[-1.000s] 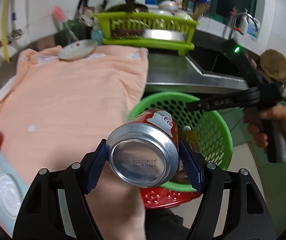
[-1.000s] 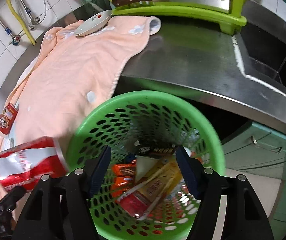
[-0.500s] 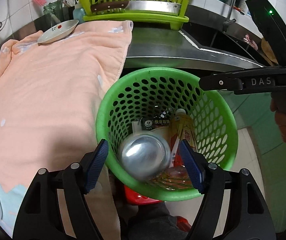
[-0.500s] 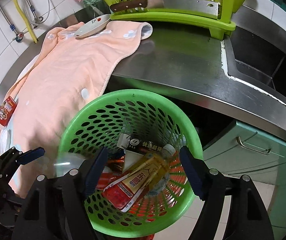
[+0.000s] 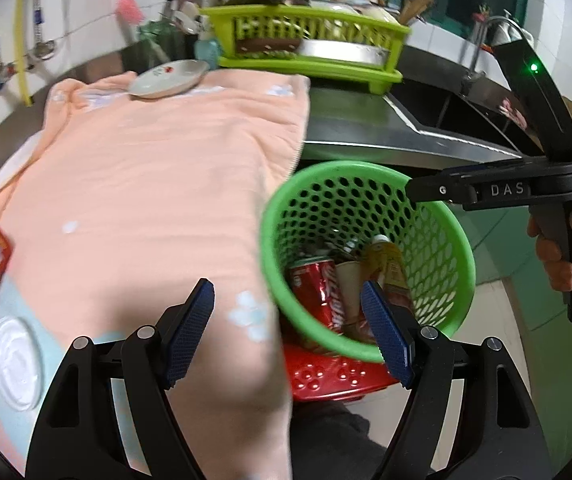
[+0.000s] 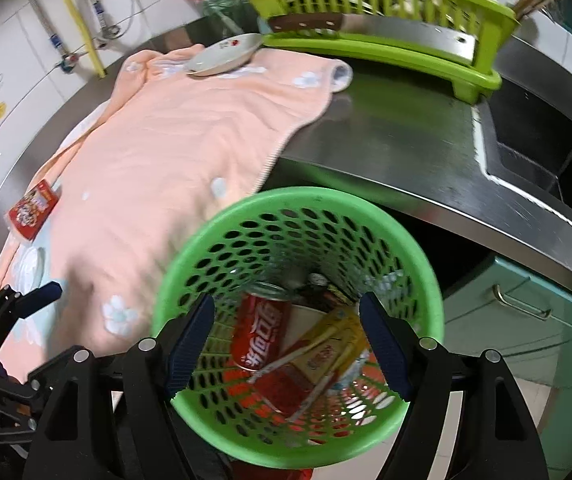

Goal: Collect trash
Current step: 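Grasp the white plastic lid with the left tool, then grasp the red pizza-print cup with the right tool while left tool holds the lid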

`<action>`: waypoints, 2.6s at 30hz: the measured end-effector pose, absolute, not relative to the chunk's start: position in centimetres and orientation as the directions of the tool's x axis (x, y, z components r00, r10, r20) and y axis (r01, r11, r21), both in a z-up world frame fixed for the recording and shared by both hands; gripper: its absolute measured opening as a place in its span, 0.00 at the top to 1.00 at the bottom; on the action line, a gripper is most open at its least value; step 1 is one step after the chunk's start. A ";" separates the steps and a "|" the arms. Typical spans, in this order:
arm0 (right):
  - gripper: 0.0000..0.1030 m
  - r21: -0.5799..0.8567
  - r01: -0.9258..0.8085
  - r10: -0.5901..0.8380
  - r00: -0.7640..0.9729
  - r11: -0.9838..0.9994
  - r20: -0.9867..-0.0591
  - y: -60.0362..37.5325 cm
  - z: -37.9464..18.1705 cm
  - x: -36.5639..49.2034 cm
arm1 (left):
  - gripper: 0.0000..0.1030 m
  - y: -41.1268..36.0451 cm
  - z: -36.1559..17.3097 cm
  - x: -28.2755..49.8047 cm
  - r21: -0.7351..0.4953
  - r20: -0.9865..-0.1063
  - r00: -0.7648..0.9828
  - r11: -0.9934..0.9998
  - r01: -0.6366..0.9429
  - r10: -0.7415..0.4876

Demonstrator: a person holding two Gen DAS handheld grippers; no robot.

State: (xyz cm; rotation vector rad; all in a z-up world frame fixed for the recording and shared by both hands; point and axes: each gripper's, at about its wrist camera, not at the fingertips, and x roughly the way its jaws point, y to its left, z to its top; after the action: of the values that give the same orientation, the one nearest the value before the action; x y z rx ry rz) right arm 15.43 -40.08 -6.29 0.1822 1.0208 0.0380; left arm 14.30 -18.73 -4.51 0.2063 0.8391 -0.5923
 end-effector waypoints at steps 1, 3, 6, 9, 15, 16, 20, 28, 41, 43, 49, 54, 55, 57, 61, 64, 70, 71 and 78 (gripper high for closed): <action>0.29 0.168 0.042 0.121 0.526 0.985 -0.842 -39.5 -6.1 15.4 | 0.27 -18.0 -4.3 14.1 -0.051 -0.746 0.530 0.828 0.559 -0.403; 0.28 0.166 0.020 0.130 0.531 0.986 -0.837 -38.4 -5.6 15.5 | 0.23 -16.6 -3.9 13.9 -0.033 -0.739 0.557 0.846 0.532 -0.379; 0.28 0.164 -0.012 0.145 0.534 0.986 -0.833 -36.9 -5.2 15.7 | 0.20 -14.0 -3.5 13.8 -0.003 -0.730 0.599 0.878 0.478 -0.329; 0.27 0.169 -0.041 0.165 0.534 0.985 -0.829 -35.2 -4.8 16.0 | 0.17 -11.1 -3.2 14.0 0.027 -0.724 0.635 0.908 0.419 -0.271; 0.27 0.173 -0.094 0.196 0.532 0.980 -0.823 -32.1 -4.2 16.6 | 0.05 -5.0 -2.9 14.9 0.074 -0.714 0.683 0.954 0.292 -0.154; 0.27 0.172 -0.105 0.202 0.532 0.979 -0.822 -31.5 -4.1 16.6 | 0.05 -4.0 -3.0 15.2 0.083 -0.713 0.687 0.956 0.280 -0.139; 0.27 0.168 -0.142 0.218 0.529 0.976 -0.820 -29.5 -3.7 16.9 | 0.05 -1.0 -4.0 16.5 0.104 -0.736 0.671 0.964 0.246 -0.092; 0.27 0.157 -0.209 0.245 0.516 0.965 -0.821 -25.9 -3.1 17.9 | 0.05 1.9 -6.8 18.6 0.119 -0.779 0.624 0.964 0.239 -0.059; 0.27 0.134 -0.287 0.264 0.483 0.948 -0.835 -20.6 -3.3 20.2 | 0.05 2.7 -8.5 20.5 0.077 -0.801 0.591 0.962 0.263 -0.097; 0.27 0.133 -0.296 0.267 0.477 0.946 -0.837 -19.9 -3.4 20.5 | 0.05 2.7 -8.6 20.7 0.076 -0.800 0.591 0.961 0.267 -0.101; 0.27 0.128 -0.322 0.274 0.464 0.938 -0.842 -18.2 -3.6 21.0 | 0.08 2.7 -8.8 20.8 0.090 -0.790 0.605 0.957 0.277 -0.101; 0.27 0.123 -0.338 0.278 0.459 0.933 -0.844 -17.0 -3.5 21.4 | 0.10 2.6 -8.8 20.8 0.102 -0.780 0.617 0.953 0.286 -0.102; 0.27 0.123 -0.341 0.279 0.458 0.932 -0.844 -16.8 -3.5 21.5 | 0.10 2.7 -8.8 20.8 0.100 -0.778 0.619 0.954 0.284 -0.103; 0.27 0.123 -0.348 0.283 0.458 0.929 -0.843 -16.4 -3.4 21.5 | 0.11 2.8 -8.6 20.5 0.099 -0.773 0.626 0.955 0.281 -0.104; 0.27 0.124 -0.358 0.289 0.456 0.926 -0.842 -15.4 -3.3 22.0 | 0.12 3.3 -7.9 19.4 0.102 -0.755 0.649 0.960 0.259 -0.095; 0.27 0.155 -0.365 0.316 0.439 0.918 -0.841 -14.3 -3.3 22.7 | 0.12 4.5 -7.0 18.2 0.074 -0.742 0.662 0.970 0.231 -0.101; 0.27 0.211 -0.385 0.368 0.401 0.899 -0.839 -10.6 -3.0 24.4 | 0.12 7.3 -5.4 15.8 0.031 -0.717 0.691 0.986 0.166 -0.094; 0.27 0.229 -0.385 0.383 0.391 0.894 -0.837 -9.8 -2.9 24.8 | 0.12 7.9 -5.2 15.4 0.020 -0.714 0.694 0.988 0.155 -0.094; 0.27 0.296 -0.363 0.423 0.346 0.883 -0.837 -4.2 -2.2 27.3 | 0.12 10.1 -4.9 13.6 -0.001 -0.705 0.705 0.994 0.110 -0.079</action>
State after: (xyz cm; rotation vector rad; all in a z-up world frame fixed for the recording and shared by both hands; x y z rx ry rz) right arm 27.34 -4.16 -2.21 0.0618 1.1055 0.5104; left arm 13.59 10.12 -4.93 0.0420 0.7812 -0.1053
